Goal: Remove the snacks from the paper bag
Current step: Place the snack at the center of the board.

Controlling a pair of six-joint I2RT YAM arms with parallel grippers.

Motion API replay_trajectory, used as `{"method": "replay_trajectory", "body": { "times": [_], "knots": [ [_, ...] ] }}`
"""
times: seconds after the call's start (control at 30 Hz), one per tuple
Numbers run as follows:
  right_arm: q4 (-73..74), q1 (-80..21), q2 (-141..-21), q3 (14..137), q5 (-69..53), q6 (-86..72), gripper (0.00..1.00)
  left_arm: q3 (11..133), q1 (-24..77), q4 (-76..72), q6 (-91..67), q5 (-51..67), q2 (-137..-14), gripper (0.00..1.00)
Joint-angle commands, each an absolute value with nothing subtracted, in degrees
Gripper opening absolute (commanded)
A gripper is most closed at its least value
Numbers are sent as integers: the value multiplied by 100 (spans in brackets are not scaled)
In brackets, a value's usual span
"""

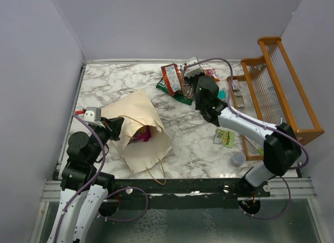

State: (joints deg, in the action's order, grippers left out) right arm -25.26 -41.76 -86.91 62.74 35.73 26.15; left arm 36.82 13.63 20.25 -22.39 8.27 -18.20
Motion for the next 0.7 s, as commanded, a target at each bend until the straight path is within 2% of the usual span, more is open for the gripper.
{"method": "replay_trajectory", "body": {
  "times": [0.0, 0.2, 0.33, 0.47, 0.67],
  "knots": [
    [-3161, -3757, -9108, 6997, 3234, 3104, 1, 3680, 1362, 1988, -2246, 704, -1825, 0],
    [-3663, -3638, -9816, 7753, 2992, 4903, 1, 3674, 1362, 1978, -2245, 703, -1803, 0],
    [-4054, -3639, -10697, 8050, 2590, 6079, 1, 3672, 1362, 1978, -2247, 703, -1793, 0],
    [-3874, -3694, -11497, 8172, 2374, 6103, 1, 3673, 1362, 1983, -2246, 703, -1802, 0],
    [-4032, -4134, -12154, 7371, 2141, 5636, 1, 3674, 1362, 1988, -2254, 695, -1840, 0]
  ]
}}
